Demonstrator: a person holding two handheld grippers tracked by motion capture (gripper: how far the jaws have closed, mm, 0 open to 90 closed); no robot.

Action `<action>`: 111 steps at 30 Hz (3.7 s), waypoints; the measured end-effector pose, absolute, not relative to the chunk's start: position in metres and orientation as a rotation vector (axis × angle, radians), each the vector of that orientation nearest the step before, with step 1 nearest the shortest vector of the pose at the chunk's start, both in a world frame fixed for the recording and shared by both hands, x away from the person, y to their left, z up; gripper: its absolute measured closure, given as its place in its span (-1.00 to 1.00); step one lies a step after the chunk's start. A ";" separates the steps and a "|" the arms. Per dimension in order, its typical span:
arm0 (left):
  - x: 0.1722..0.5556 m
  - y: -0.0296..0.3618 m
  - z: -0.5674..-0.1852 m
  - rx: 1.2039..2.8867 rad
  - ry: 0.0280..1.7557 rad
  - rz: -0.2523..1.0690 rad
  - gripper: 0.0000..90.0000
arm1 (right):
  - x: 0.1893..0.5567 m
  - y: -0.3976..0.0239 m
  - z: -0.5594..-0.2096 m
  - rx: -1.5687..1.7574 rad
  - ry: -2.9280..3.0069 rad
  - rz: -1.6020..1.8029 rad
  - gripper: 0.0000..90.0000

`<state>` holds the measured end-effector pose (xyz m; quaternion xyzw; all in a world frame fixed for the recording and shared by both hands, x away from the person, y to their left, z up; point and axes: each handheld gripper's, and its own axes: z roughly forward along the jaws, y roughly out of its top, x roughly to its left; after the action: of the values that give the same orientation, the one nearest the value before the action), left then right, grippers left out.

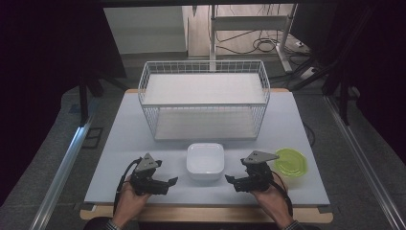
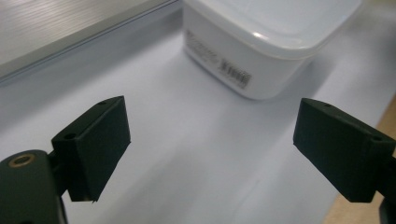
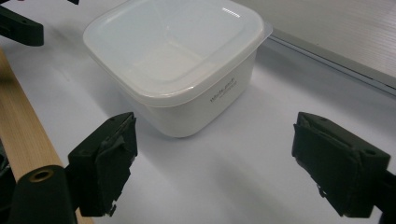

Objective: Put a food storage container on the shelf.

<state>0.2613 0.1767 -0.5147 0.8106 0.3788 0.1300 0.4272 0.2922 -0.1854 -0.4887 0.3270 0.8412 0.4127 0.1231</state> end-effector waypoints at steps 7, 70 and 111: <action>0.265 0.170 -0.512 2.059 0.930 0.339 -0.85 | 0.295 -0.183 -0.489 0.936 2.462 1.208 -0.77; 0.297 0.136 -0.491 2.020 0.964 0.073 0.21 | 0.322 -0.164 -0.478 1.341 2.530 1.339 0.45; 0.289 0.147 -0.452 1.826 1.009 0.228 0.73 | 0.305 -0.161 -0.435 1.110 2.310 1.455 0.75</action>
<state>0.2890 0.1470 -0.4518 0.7546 0.4168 0.0942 0.4980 0.3054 -0.1610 -0.4347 0.3747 0.7802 0.4915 0.0971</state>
